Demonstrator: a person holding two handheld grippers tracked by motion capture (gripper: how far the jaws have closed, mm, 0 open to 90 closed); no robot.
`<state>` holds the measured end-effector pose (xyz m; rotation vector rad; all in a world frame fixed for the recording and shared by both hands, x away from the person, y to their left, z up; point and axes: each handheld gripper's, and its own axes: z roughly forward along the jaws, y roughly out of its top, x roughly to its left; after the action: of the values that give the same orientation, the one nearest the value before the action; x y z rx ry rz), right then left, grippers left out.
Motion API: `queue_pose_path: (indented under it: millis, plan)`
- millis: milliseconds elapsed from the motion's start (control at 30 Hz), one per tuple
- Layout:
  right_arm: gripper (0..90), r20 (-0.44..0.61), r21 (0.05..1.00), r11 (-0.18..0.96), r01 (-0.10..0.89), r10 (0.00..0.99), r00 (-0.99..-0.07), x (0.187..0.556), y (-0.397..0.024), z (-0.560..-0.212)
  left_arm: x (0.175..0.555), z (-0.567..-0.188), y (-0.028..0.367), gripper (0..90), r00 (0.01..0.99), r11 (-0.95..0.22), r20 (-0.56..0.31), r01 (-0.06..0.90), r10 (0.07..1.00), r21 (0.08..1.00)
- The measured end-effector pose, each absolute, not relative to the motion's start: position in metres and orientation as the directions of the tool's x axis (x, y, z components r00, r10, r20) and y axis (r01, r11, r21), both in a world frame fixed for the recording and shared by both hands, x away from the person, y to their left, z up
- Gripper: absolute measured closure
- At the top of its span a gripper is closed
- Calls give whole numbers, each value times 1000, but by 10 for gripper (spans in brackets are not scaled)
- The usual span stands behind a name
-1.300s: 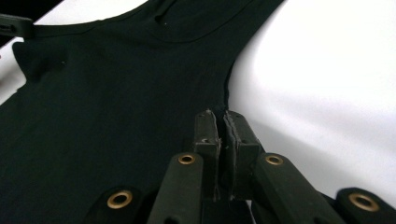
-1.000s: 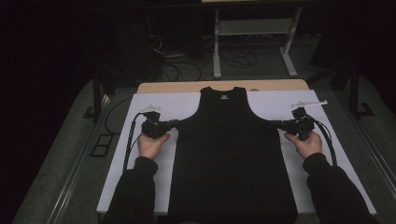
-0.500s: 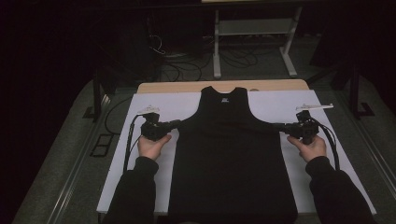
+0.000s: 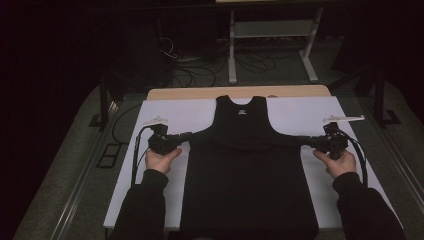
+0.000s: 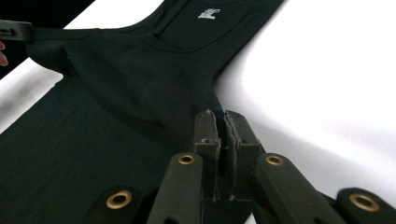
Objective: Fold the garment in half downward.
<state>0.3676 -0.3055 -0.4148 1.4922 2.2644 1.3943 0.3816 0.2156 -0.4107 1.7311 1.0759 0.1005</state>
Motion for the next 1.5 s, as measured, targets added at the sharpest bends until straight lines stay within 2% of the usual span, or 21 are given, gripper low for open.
queue_pose_path:
  millis: [933, 1500]
  plan:
    - [828, 409, 677, 113, 727, 763, -501, 329, -307, -416, 344, -415, 221, 865, 584, -112, -428, 670, 689, 734]
    - [826, 438, 624, 127, 771, 760, -480, 318, -307, -426, 333, -426, 217, 865, 534, -151, -455, 750, 713, 644]
